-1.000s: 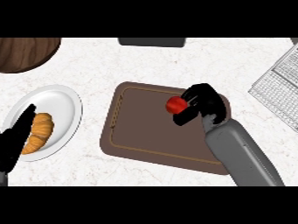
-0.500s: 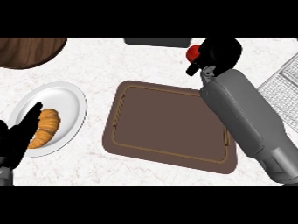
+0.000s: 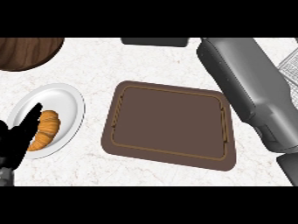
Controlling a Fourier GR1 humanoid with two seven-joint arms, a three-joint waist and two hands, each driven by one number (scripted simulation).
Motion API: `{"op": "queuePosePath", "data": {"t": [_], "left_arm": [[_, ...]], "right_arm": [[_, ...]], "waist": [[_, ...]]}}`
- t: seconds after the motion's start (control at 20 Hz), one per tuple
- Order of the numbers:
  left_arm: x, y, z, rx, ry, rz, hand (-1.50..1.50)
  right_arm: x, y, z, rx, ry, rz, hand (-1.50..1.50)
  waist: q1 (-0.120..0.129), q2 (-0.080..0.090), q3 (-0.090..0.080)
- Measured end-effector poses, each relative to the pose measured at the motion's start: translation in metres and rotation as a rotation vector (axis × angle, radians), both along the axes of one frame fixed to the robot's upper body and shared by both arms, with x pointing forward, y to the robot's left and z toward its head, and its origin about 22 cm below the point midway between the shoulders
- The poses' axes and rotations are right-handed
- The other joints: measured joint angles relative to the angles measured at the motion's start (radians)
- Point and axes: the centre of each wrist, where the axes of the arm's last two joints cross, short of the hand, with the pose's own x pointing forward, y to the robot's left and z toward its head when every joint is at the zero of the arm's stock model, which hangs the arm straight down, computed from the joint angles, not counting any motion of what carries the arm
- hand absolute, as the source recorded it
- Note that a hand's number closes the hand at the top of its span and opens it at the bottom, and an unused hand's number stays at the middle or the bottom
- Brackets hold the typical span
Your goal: Pick the tomato from the tray and place it in the tiered basket
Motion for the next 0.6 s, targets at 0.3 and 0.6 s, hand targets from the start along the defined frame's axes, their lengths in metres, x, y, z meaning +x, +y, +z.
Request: {"op": "queuePosePath", "data": {"t": [0.3, 0.6], "left_arm": [[-0.005, 0.005, -0.001, -0.002, 0.002, 0.009, 0.00], [-0.006, 0.006, -0.001, -0.002, -0.010, 0.010, 0.00]], "right_arm": [[0.014, -0.024, 0.019, -0.020, -0.076, -0.065, 1.50], [0.029, -0.076, 0.022, -0.034, -0.104, -0.145, 1.50]], "waist": [[-0.013, 0.002, 0.002], [-0.016, 0.007, 0.003]]}}
